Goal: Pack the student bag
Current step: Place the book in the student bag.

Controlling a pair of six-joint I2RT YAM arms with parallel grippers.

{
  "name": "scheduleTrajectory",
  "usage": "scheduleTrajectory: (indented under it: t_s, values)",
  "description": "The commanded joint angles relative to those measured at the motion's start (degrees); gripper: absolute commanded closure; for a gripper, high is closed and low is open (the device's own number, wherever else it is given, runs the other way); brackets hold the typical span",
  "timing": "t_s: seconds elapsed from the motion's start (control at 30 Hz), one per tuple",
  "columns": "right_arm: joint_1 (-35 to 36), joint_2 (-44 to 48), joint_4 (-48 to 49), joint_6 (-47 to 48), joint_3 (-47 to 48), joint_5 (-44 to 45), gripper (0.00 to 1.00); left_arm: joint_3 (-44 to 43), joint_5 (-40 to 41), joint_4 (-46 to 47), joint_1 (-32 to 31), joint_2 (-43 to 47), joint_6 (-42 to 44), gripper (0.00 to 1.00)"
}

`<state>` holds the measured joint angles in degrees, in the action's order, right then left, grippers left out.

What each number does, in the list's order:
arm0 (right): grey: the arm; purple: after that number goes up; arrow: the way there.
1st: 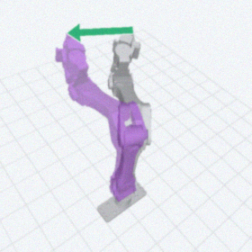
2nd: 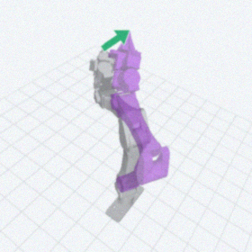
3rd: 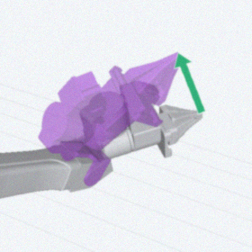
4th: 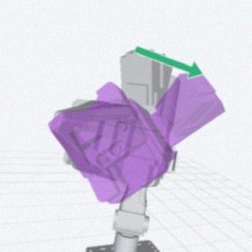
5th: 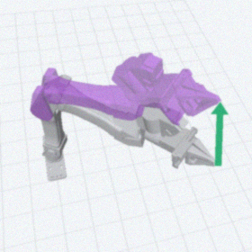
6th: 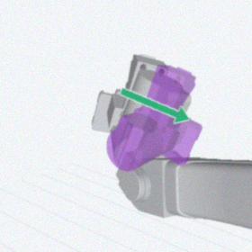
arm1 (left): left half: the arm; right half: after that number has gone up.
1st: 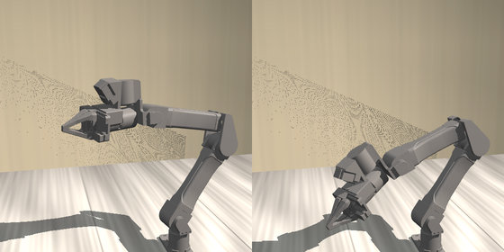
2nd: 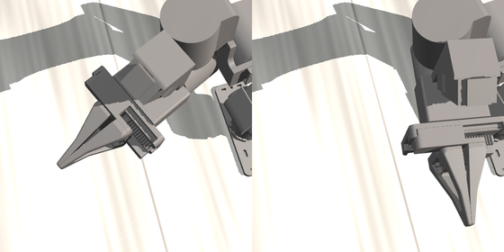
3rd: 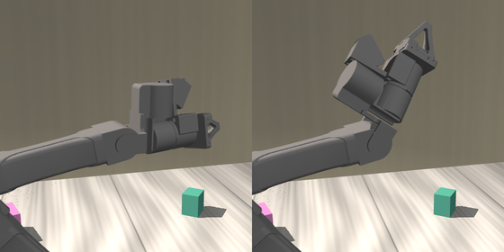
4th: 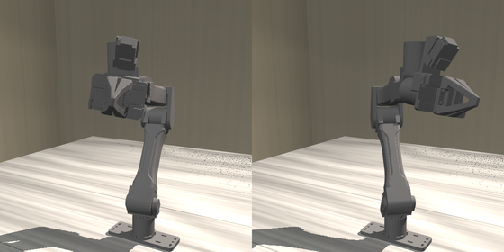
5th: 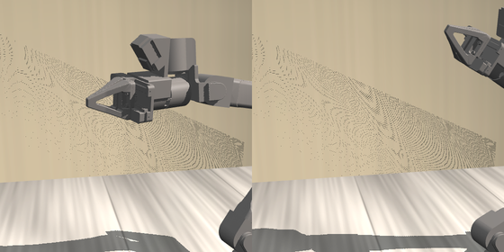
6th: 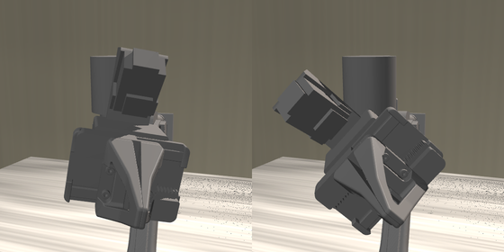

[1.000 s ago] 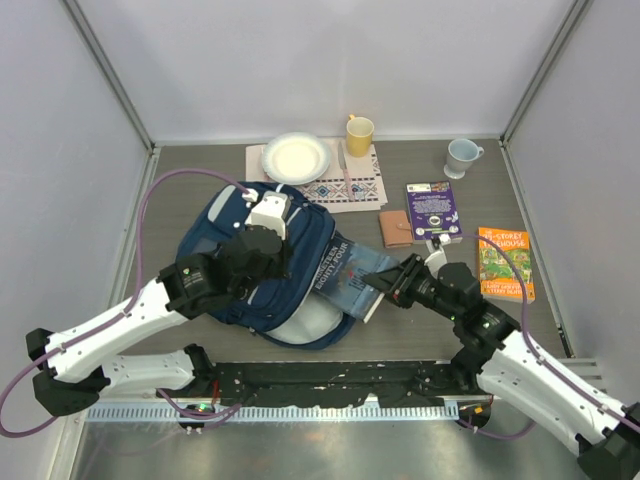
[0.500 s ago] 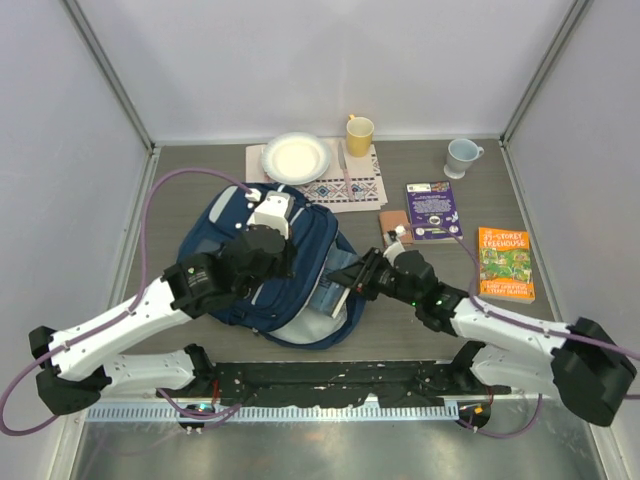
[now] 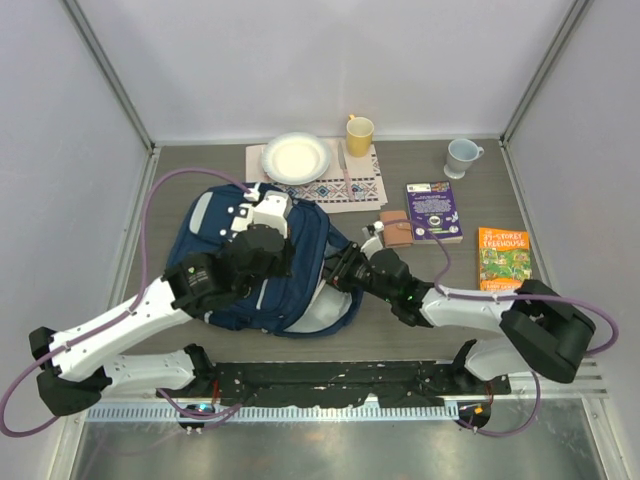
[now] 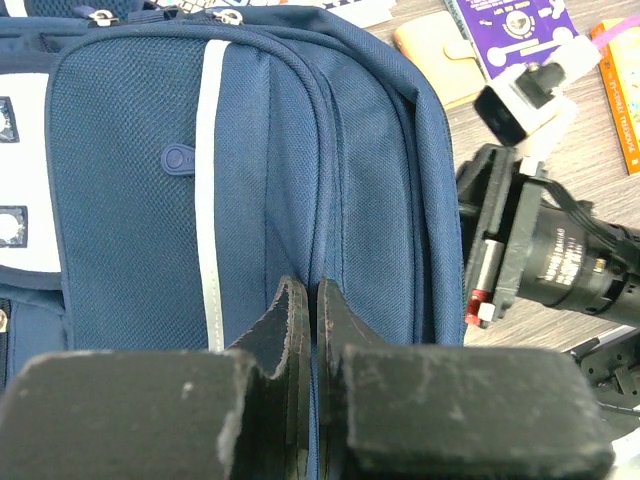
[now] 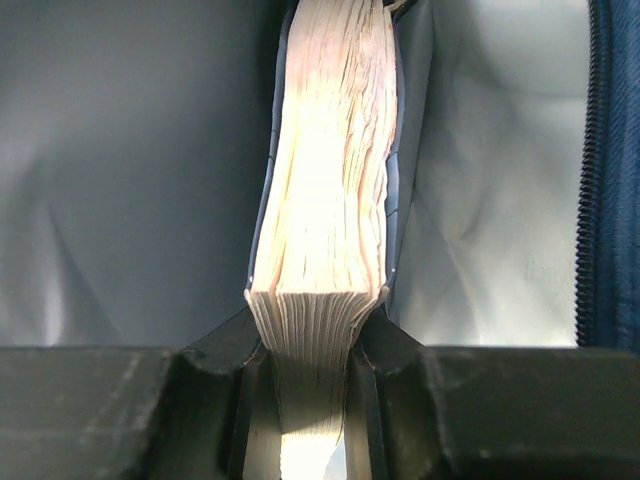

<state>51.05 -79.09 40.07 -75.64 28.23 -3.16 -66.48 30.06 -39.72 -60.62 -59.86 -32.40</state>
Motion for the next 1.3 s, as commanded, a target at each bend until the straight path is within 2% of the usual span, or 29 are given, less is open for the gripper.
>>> scheduleTrajectory:
  t_s: [0.0, 0.03, 0.07, 0.17, 0.3, 0.5, 0.7, 0.9, 1.07, 1.17, 1.27]
  values:
    - [0.28, 11.39, 2.05, 2.32, 0.87, 7.19, 0.99, -1.38, 1.49, 6.94, 0.15, 3.51, 0.23, 1.00]
    - [0.28, 14.11, -1.02, 3.99, 0.78, 8.25, 0.99, -1.11, 1.40, 6.94, 0.33, 3.95, 0.41, 1.00]
    - [0.28, 18.66, -8.62, 6.88, 1.04, 9.47, 0.99, -0.94, 1.14, 6.94, 0.76, 4.57, 0.67, 1.00]
    - [0.28, 24.84, -18.41, 9.97, 1.30, 12.65, 0.99, -0.50, -3.95, 8.25, 2.34, 5.97, 3.30, 1.00]
    - [0.28, 31.09, -21.18, 10.52, 0.43, 11.34, 0.99, -0.49, -11.51, 9.31, 4.54, 9.22, 6.29, 1.00]
    - [0.28, 29.70, -11.08, 3.92, -3.27, 5.89, 0.99, 0.21, -15.99, 8.70, 6.13, 10.37, 7.18, 1.00]
    - [0.98, 21.62, -4.49, 1.11, -1.69, 4.30, 0.99, 1.88, -18.81, 11.51, 6.65, 9.59, 6.13, 1.00]
    - [3.27, 11.96, 1.48, -1.09, -0.46, 9.21, 0.99, 2.76, -18.82, 14.94, 6.83, 7.91, 4.55, 1.00]
    - [5.37, 2.55, 12.47, -1.62, 2.88, 9.23, 0.99, 2.58, -19.16, 15.56, 6.92, 6.77, 4.02, 1.00]
    - [6.17, -2.55, 15.47, -1.18, 5.69, 7.73, 0.99, 2.67, -19.17, 15.21, 6.92, 6.59, 3.93, 1.00]
    - [6.96, -5.63, 16.44, -0.74, 6.40, 9.83, 0.99, 3.28, -19.25, 15.38, 6.92, 7.12, 3.49, 1.00]
